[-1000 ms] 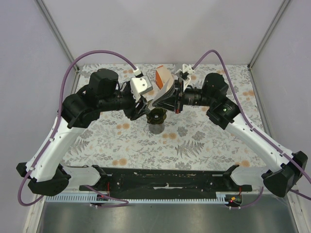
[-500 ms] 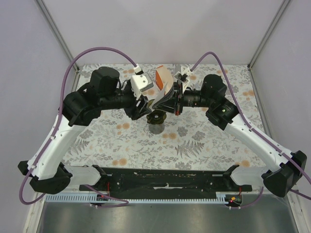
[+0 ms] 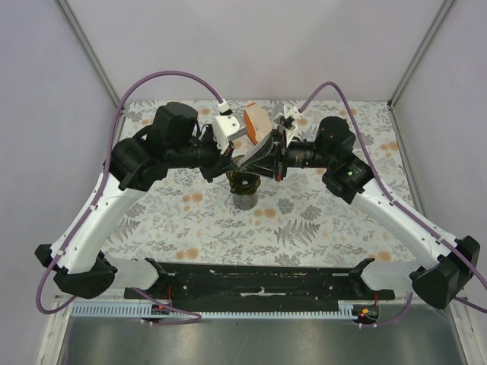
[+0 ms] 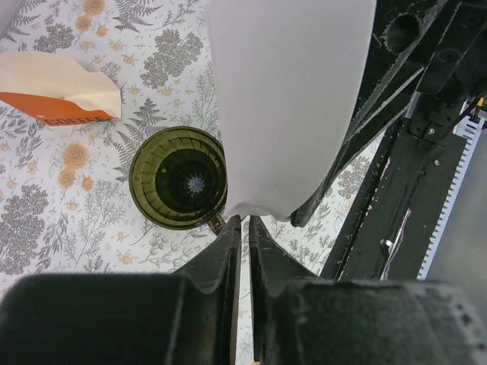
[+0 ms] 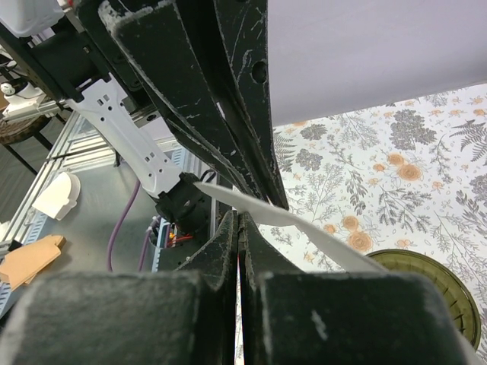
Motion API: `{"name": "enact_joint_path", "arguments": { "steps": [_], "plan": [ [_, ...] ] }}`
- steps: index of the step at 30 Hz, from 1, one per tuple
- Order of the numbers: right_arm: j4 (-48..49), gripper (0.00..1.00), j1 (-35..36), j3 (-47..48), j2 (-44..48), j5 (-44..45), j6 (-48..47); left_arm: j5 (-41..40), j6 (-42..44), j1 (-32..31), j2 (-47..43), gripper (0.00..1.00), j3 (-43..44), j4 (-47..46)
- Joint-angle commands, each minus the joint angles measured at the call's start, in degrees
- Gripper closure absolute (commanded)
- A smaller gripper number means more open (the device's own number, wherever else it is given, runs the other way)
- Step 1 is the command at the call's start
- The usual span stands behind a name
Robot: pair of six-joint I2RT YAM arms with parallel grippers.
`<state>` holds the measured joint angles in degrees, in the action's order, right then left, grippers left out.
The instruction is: Place the coffee filter in the dripper
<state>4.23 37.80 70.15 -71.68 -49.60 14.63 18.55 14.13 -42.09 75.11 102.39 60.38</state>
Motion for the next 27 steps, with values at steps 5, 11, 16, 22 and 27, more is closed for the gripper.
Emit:
{"name": "enact_joint_path", "arguments": {
  "steps": [5, 11, 16, 22, 27],
  "plan": [
    [1.48, 1.00, -1.68, -0.54, 0.75, -1.11, -1.10, 1.49, -0.51, 0.34, -1.19, 0.98, 2.11, -0.53],
    [1.13, 1.00, -2.20, -0.63, 0.40, -1.63, -1.10, 0.44, 0.89, 0.42, -1.20, 0.94, 2.29, -0.44],
    [1.13, 1.00, -2.38, -0.45, -0.39, -3.04, -1.27, 1.14, 2.48, 0.34, -1.28, 0.70, 2.55, 0.09],
    [1.22, 1.00, -2.56, 0.25, -1.79, -4.18, -0.92, 1.67, 2.22, 0.34, -1.28, 0.52, 2.03, 0.18],
    [0.96, 1.00, -2.56, 0.25, -1.71, -6.38, -1.80, 1.32, 2.39, 0.42, -1.55, 0.52, 2.55, 0.18]
  ]
}}
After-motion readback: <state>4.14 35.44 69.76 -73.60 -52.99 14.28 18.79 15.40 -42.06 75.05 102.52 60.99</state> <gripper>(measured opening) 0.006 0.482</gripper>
